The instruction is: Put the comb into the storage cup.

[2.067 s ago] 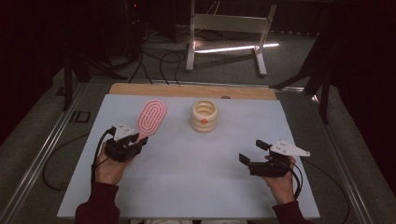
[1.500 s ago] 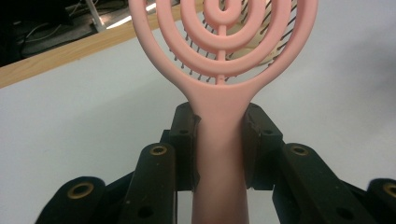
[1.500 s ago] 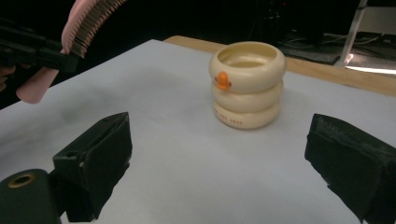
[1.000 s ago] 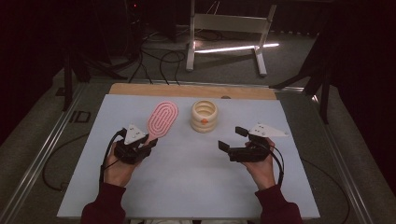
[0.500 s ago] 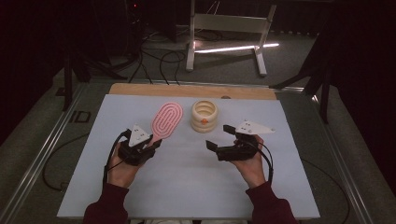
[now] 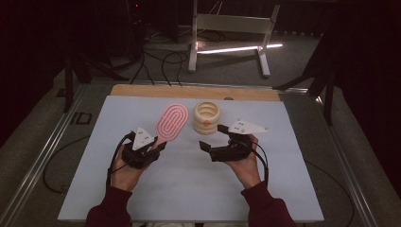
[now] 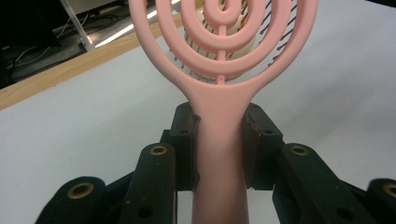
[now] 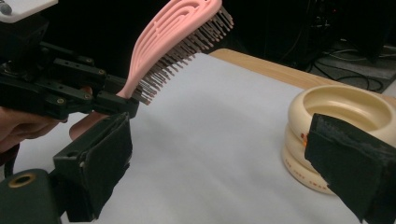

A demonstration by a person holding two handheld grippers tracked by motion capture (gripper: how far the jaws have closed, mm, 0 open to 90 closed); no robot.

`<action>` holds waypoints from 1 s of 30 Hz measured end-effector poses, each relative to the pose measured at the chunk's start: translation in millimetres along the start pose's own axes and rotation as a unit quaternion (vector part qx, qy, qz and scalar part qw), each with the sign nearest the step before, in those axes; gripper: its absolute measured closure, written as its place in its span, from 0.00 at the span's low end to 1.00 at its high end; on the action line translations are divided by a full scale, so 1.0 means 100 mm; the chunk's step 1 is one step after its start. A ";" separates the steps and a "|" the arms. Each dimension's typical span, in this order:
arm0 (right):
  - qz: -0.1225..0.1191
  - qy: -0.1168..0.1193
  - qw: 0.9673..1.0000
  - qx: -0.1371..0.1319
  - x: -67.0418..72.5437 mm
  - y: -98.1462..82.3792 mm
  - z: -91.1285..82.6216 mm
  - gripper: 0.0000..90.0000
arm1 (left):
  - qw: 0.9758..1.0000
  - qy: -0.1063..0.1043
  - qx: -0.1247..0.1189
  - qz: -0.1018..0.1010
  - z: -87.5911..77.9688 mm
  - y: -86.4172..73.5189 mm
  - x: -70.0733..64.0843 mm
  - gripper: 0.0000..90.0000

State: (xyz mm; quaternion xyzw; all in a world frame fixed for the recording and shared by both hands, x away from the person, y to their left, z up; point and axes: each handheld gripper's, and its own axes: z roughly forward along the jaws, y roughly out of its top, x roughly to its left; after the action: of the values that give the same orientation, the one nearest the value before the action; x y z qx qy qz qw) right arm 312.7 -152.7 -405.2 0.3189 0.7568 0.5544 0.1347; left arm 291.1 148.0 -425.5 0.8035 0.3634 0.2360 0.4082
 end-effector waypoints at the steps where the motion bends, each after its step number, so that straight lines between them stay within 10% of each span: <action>1: 0.000 0.000 1.000 -0.001 0.00 0.00 0.01 0.08 | 1.000 0.000 0.000 0.002 0.00 0.00 0.00 0.78; 30: 0.014 0.042 0.999 0.000 0.17 0.19 0.33 0.08 | 0.999 -0.023 -0.016 0.027 0.01 0.07 -0.20 0.78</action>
State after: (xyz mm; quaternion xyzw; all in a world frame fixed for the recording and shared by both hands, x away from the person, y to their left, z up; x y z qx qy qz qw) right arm 324.8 -113.8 -397.0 0.3061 0.7572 0.5692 0.0947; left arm 282.1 129.6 -421.4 0.8116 0.3280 0.2346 0.4226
